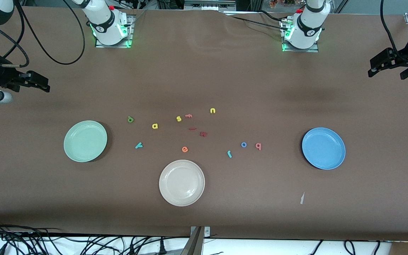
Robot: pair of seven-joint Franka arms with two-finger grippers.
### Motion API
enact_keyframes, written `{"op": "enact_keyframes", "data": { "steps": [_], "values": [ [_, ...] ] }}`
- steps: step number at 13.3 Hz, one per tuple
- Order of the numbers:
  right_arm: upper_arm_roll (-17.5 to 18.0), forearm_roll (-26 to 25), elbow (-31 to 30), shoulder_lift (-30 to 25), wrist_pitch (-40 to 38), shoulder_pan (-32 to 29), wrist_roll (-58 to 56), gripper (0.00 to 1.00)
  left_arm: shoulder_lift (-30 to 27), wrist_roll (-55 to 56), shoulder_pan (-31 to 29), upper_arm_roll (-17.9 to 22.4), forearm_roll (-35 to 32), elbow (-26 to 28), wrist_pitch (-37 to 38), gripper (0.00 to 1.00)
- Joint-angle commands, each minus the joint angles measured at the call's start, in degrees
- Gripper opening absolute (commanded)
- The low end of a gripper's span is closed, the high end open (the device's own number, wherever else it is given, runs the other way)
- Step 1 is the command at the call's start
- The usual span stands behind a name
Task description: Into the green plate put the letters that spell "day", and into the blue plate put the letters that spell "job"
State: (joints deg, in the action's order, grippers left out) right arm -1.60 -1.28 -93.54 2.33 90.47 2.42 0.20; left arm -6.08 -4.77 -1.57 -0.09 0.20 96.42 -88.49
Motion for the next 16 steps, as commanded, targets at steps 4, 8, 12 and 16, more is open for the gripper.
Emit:
{"op": "enact_keyframes", "data": {
  "steps": [4, 8, 12, 16],
  "values": [
    [0.02, 0.66, 0.64, 0.74, 0.58, -0.05, -0.28, 1.0, 1.77, 0.64, -0.19, -0.44, -1.96, -3.16, 1.48, 1.0],
    [0.28, 0.75, 0.64, 0.74, 0.59, 0.04, -0.29, 1.0, 1.95, 0.64, -0.1, -0.44, -1.96, -3.52, 1.92, 1.0],
    [0.54, 0.75, 0.64, 2.23, 2.43, 1.09, -0.64, 1.0, 1.95, 0.64, -0.1, -0.53, -1.96, -3.52, 1.92, 1.0],
    [0.45, 1.36, 0.73, 6.01, 2.78, 2.32, -0.64, 1.0, 1.95, 0.64, -0.01, -0.62, -2.05, -3.61, 1.92, 1.0]
  ]
}}
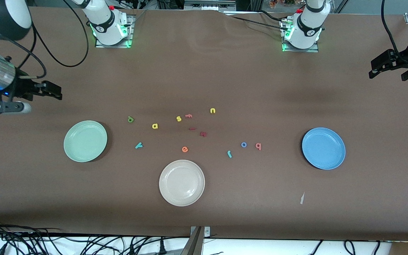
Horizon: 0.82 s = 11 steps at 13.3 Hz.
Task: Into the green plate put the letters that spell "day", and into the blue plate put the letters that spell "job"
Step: 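Reach the right gripper down to the green p beside the green plate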
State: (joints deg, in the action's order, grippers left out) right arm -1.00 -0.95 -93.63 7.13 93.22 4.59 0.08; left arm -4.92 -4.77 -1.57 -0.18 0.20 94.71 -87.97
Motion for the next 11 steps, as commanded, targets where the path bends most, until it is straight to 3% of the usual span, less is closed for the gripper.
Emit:
{"op": "enact_keyframes", "data": {
  "steps": [1, 11],
  "values": [
    [-0.14, 1.65, 0.9, 2.53, -0.14, 0.07, -0.52, 1.0, 1.05, 0.64, -0.01, -0.52, -2.05, -2.68, 1.48, 1.0],
    [0.3, 2.36, -1.55, 5.71, 2.57, 4.54, -0.43, 1.0, 1.75, 0.64, -0.01, -0.52, -1.96, -3.57, 1.66, 1.0]
  ]
}}
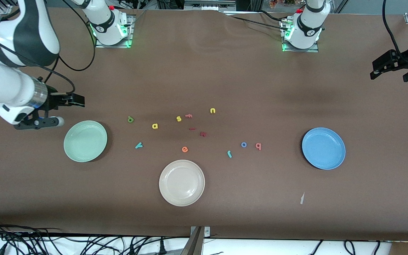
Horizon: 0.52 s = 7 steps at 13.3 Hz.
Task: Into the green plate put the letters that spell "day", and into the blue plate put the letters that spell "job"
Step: 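Reach the right gripper down to the green p beside the green plate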
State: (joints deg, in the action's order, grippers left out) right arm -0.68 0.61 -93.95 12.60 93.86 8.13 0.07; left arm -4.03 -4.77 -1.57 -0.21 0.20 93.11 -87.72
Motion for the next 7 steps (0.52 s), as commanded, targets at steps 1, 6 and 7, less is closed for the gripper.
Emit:
{"op": "enact_keyframes", "data": {
  "steps": [1, 6, 7],
  "values": [
    [-0.03, 0.79, -2.54, 0.32, 3.51, 1.35, -0.51, 1.0, 0.86, 0.64, -0.02, -0.5, -1.96, -1.97, 1.42, 1.0],
    [0.15, 0.88, -13.17, 0.32, 16.35, 3.9, -0.42, 1.0, 0.86, 0.64, -0.02, -0.5, -1.96, -1.97, 1.42, 1.0],
    [0.32, 0.88, -13.62, 0.41, 16.62, 3.91, -0.42, 1.0, 0.86, 0.64, -0.02, -0.5, -1.96, -1.97, 1.42, 1.0]
  ]
}}
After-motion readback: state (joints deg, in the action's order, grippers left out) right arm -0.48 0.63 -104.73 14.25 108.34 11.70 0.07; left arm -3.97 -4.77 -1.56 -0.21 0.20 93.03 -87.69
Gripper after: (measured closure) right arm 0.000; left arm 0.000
